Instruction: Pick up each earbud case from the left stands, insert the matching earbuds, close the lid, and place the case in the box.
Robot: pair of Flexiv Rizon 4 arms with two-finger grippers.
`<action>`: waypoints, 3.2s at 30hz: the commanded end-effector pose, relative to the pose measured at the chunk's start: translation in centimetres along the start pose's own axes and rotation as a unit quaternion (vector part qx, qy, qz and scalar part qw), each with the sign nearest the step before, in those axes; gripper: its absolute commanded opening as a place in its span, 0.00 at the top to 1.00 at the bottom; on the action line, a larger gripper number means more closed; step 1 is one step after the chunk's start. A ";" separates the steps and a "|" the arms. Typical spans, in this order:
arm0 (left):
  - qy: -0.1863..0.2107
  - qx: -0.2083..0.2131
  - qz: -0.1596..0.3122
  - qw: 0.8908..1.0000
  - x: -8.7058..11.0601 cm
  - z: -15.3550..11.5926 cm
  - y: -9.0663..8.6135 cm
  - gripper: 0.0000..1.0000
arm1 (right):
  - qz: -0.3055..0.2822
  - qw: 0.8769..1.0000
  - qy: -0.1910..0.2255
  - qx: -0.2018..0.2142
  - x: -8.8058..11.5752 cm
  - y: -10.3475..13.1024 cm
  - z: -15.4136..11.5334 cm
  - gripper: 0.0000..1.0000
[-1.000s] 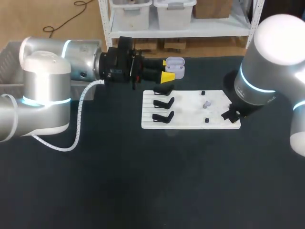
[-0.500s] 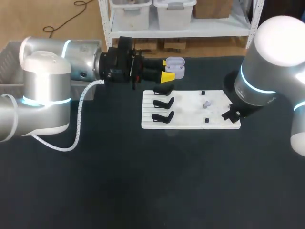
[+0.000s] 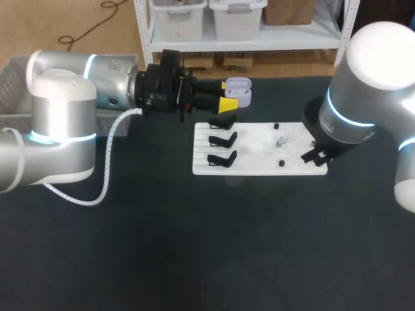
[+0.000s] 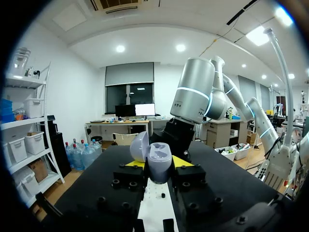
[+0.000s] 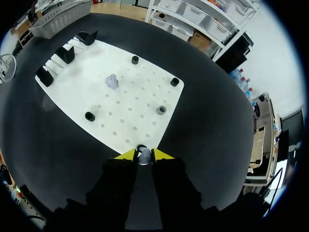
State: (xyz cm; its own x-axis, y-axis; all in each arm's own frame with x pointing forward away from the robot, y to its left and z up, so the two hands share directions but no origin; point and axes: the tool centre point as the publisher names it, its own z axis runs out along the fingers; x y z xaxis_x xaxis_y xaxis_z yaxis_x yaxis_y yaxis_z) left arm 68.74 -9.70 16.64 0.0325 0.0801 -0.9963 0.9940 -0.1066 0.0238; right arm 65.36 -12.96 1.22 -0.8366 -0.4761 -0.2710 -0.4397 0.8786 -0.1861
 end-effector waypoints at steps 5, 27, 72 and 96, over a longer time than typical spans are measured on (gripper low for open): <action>-0.001 -0.002 0.001 1.000 0.1 0.0 -0.1 1.00 | 0.000 1.000 -0.003 0.009 -0.3 0.3 -3.0 1.00; -0.001 -0.002 0.001 1.000 0.1 0.0 -0.1 1.00 | 0.225 0.973 0.054 0.027 -5.4 4.7 -16.9 1.00; -0.005 0.013 0.004 1.000 0.9 2.8 -3.2 1.00 | 0.441 0.885 0.119 0.093 -9.2 4.9 -19.0 1.00; 0.006 0.006 0.019 1.000 1.7 3.5 -2.7 1.00 | 0.517 0.836 0.145 0.113 -11.3 9.1 -22.5 1.00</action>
State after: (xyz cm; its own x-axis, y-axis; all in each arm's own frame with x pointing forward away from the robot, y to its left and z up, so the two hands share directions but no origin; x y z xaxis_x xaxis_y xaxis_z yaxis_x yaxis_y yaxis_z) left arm 65.72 -12.48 14.76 0.0687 0.0881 -0.9937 0.9903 -0.1267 0.0572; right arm 62.80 0.13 23.89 -0.7926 0.5865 -0.1664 0.6074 0.7834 -0.1317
